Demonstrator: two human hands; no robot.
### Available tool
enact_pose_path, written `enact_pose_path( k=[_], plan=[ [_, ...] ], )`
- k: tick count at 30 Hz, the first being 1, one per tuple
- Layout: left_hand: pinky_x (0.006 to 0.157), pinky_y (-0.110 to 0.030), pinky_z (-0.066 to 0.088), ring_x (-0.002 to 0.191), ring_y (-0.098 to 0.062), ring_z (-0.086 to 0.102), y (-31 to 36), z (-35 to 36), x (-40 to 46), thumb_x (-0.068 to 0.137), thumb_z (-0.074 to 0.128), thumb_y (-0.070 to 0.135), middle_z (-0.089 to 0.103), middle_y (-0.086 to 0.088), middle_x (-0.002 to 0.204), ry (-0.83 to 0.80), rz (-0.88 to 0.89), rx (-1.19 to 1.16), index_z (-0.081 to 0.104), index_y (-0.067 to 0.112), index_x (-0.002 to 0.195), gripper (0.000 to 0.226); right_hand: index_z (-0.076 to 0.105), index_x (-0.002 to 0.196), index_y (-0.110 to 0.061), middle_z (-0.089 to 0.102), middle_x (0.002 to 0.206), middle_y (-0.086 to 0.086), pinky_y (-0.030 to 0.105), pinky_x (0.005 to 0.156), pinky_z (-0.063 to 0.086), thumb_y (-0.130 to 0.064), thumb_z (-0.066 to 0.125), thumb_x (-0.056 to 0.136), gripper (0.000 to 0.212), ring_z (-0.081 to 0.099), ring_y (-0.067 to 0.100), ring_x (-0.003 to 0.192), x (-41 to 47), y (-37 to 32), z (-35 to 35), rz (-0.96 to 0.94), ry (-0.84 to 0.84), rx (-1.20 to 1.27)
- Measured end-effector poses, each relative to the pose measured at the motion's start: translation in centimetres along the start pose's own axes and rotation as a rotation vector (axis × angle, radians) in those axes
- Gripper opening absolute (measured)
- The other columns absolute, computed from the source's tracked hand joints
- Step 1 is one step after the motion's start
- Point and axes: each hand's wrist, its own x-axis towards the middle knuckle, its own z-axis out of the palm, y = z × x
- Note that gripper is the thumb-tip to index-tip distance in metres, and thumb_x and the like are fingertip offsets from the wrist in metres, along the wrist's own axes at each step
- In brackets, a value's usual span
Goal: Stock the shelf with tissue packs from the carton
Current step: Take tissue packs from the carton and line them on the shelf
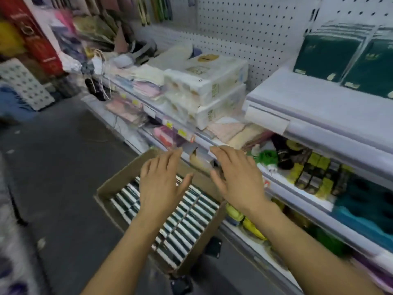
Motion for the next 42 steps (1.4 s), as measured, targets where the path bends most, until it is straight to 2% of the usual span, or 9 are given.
enact_pose_path(
  k=[5, 12, 17, 23, 25, 29, 33, 38, 42],
  plan=[
    [0.085, -0.045, 0.051, 0.118, -0.030, 0.058, -6.7, 3.0, -2.5, 0.094, 0.060, 0.047, 0.057, -0.006, 0.135, -0.208, -0.140, -0.079, 0.046, 0.018, 0.144, 0.059, 0.062, 0.121, -0.013, 0.063, 0.114, 0.007, 0.038, 0.067, 0.051, -0.032, 0.052, 0.089, 0.038, 0.064, 0.030, 0.091, 1.4, -2.9, 6.1, -0.021, -0.106, 0.086],
    [0.075, -0.038, 0.049, 0.107, -0.024, 0.060, -12.4, 8.2, -4.8, 0.099, 0.051, 0.047, 0.046, -0.002, 0.141, -0.395, -0.321, -0.113, 0.031, 0.024, 0.151, 0.061, 0.065, 0.117, -0.018, 0.067, 0.109, 0.005, 0.035, 0.065, 0.050, -0.027, 0.059, 0.093, 0.027, 0.063, 0.028, 0.090, 2.0, -3.7, 14.8, 0.001, -0.326, 0.173],
    [0.071, -0.040, 0.054, 0.093, -0.022, 0.064, -14.8, 14.4, -6.9, 0.100, 0.047, 0.048, 0.041, -0.001, 0.146, -0.537, -0.487, -0.172, 0.028, 0.025, 0.152, 0.060, 0.066, 0.116, -0.020, 0.067, 0.111, 0.002, 0.033, 0.072, 0.047, -0.027, 0.056, 0.097, 0.023, 0.063, 0.025, 0.097, 0.8, -3.3, 21.8, 0.038, -0.503, 0.213],
    [0.081, -0.044, 0.055, 0.100, -0.024, 0.062, -16.1, 21.6, -9.7, 0.102, 0.048, 0.044, 0.045, -0.005, 0.144, -0.737, -0.639, -0.272, 0.040, 0.018, 0.145, 0.051, 0.063, 0.114, -0.020, 0.065, 0.112, 0.000, 0.031, 0.066, 0.043, -0.029, 0.049, 0.101, 0.021, 0.062, 0.022, 0.093, -1.5, -2.5, 30.3, 0.055, -0.731, 0.219],
    [0.081, -0.044, 0.056, 0.098, -0.022, 0.063, -16.5, 23.3, -10.1, 0.101, 0.050, 0.043, 0.050, -0.004, 0.139, -0.759, -0.678, -0.304, 0.045, 0.019, 0.140, 0.046, 0.064, 0.112, -0.020, 0.065, 0.110, -0.001, 0.029, 0.065, 0.040, -0.030, 0.048, 0.101, 0.022, 0.062, 0.021, 0.091, -2.0, -2.6, 32.3, 0.043, -0.787, 0.176],
    [0.083, -0.042, 0.056, 0.099, -0.024, 0.062, -18.1, 25.8, -9.8, 0.100, 0.053, 0.041, 0.059, -0.004, 0.130, -0.732, -0.794, -0.356, 0.048, 0.018, 0.140, 0.046, 0.064, 0.106, -0.019, 0.066, 0.105, -0.001, 0.035, 0.073, 0.053, -0.031, 0.046, 0.101, 0.022, 0.062, 0.019, 0.088, -1.3, -3.7, 35.4, 0.041, -0.835, 0.178],
    [0.073, -0.038, 0.053, 0.082, -0.024, 0.058, -21.3, 27.7, -8.2, 0.101, 0.053, 0.036, 0.067, -0.008, 0.110, -0.629, -0.883, -0.348, 0.051, 0.015, 0.136, 0.040, 0.065, 0.101, -0.016, 0.065, 0.100, 0.002, 0.032, 0.065, 0.050, -0.021, 0.047, 0.101, 0.019, 0.063, 0.023, 0.083, 1.6, -5.8, 38.8, -0.009, -0.807, 0.166],
    [0.069, -0.036, 0.055, 0.079, -0.026, 0.065, -23.3, 30.7, -6.9, 0.100, 0.054, 0.035, 0.070, -0.005, 0.091, -0.599, -0.941, -0.318, 0.068, 0.021, 0.101, 0.020, 0.068, 0.088, -0.016, 0.067, 0.091, 0.001, 0.022, 0.048, 0.027, -0.006, 0.051, 0.090, 0.020, 0.062, 0.020, 0.078, 4.5, -8.3, 43.5, -0.001, -0.867, 0.089],
    [0.091, -0.037, 0.048, 0.075, -0.021, 0.065, -23.0, 32.9, -6.0, 0.094, 0.055, 0.054, 0.068, 0.001, 0.073, -0.650, -0.958, -0.120, 0.071, 0.021, 0.079, 0.040, 0.061, 0.081, -0.014, 0.064, 0.086, 0.002, 0.024, 0.048, 0.028, -0.023, 0.054, 0.096, 0.019, 0.059, 0.020, 0.075, 4.9, -8.5, 45.3, -0.018, -0.825, -0.001]
  ],
)
